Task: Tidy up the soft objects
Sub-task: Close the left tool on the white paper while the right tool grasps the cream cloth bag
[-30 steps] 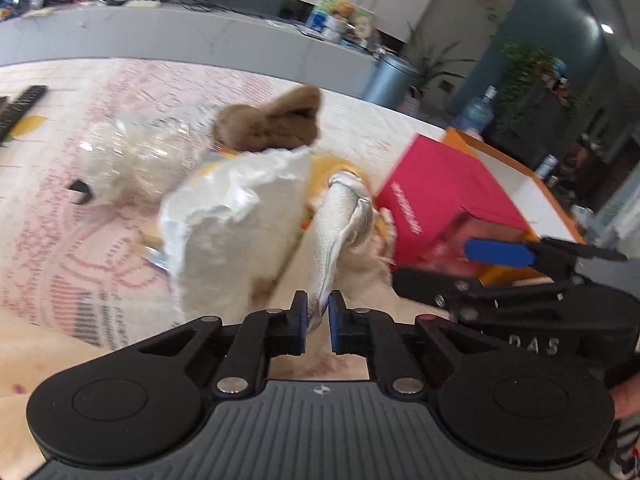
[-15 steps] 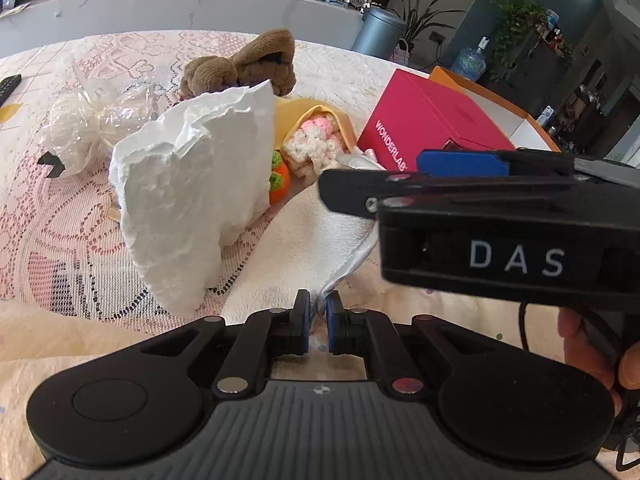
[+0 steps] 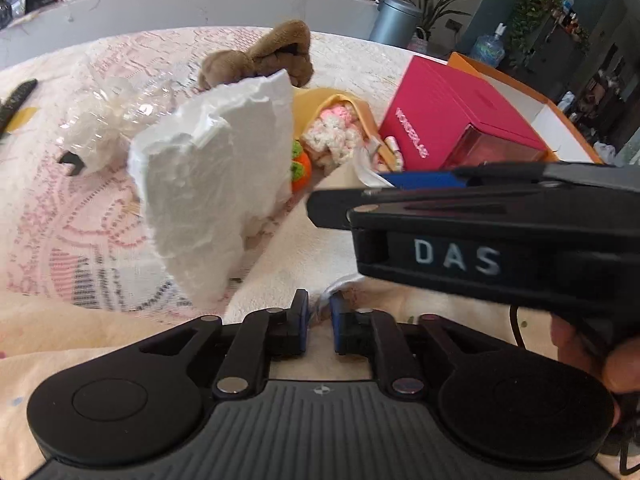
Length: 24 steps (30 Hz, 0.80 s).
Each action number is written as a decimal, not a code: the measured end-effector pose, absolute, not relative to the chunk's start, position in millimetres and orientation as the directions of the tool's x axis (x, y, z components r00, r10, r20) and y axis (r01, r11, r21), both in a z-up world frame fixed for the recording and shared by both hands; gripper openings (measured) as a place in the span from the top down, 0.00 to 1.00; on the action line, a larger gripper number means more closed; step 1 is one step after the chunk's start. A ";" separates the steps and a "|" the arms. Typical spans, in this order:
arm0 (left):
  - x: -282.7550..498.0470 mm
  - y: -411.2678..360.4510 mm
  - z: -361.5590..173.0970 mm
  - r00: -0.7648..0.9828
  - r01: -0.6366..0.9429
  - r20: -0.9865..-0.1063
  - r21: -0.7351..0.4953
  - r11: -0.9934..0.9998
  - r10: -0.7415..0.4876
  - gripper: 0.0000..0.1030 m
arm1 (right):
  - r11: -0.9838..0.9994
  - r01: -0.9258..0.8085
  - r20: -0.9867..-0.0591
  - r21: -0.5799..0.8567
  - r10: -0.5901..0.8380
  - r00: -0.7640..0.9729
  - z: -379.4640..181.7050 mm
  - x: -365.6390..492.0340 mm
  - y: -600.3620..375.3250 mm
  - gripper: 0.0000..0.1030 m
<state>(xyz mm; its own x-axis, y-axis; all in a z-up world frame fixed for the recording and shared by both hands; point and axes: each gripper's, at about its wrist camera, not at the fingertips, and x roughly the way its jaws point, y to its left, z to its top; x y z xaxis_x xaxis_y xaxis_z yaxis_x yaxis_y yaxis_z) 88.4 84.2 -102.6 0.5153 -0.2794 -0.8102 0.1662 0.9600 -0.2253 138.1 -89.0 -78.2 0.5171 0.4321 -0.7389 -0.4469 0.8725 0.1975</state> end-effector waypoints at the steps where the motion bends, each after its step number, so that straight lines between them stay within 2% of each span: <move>1: 85.3 87.9 -99.1 0.526 0.155 -0.805 -0.225 0.962 -0.274 0.77 | 0.874 -0.434 -0.751 0.219 0.435 0.497 -82.5 142.1 -91.3 0.52; 3: 80.0 97.9 -91.6 0.548 0.123 -0.794 -0.232 0.965 -0.261 0.64 | 0.871 -0.412 -0.767 0.269 0.452 0.454 -91.3 147.5 -95.1 0.52; 5: 74.1 110.4 -84.8 0.577 0.079 -0.783 -0.230 0.970 -0.233 0.42 | 0.864 -0.409 -0.778 0.294 0.465 0.423 -97.9 150.3 -94.1 0.49; 7: 69.9 122.9 -81.0 0.590 0.028 -0.782 -0.230 0.973 -0.202 0.35 | 0.857 -0.402 -0.777 0.323 0.483 0.404 -103.8 152.4 -92.3 0.40; 8: 68.6 127.6 -80.1 0.595 0.008 -0.781 -0.231 0.973 -0.190 0.33 | 0.855 -0.393 -0.777 0.338 0.489 0.397 -106.0 154.1 -91.3 0.38; 14: 76.5 144.8 -78.5 0.633 -0.070 -0.751 -0.297 0.952 -0.188 0.26 | 0.871 -0.390 -0.807 0.299 0.449 0.384 -116.2 162.7 -81.8 0.38; 24: 113.4 137.6 -99.9 0.616 -0.099 -0.773 -0.268 0.958 -0.152 0.28 | 0.879 -0.440 -0.839 0.183 0.373 0.396 -135.9 160.3 -71.7 0.38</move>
<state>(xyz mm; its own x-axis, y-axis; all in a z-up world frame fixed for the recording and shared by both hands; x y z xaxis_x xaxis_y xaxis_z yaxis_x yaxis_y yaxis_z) 113.4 137.6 -99.9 0.6156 -0.1524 -0.7732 -0.0988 0.9585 -0.2675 160.3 -71.7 -135.9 0.3962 0.3727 -0.8391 -0.4403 0.8791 0.1826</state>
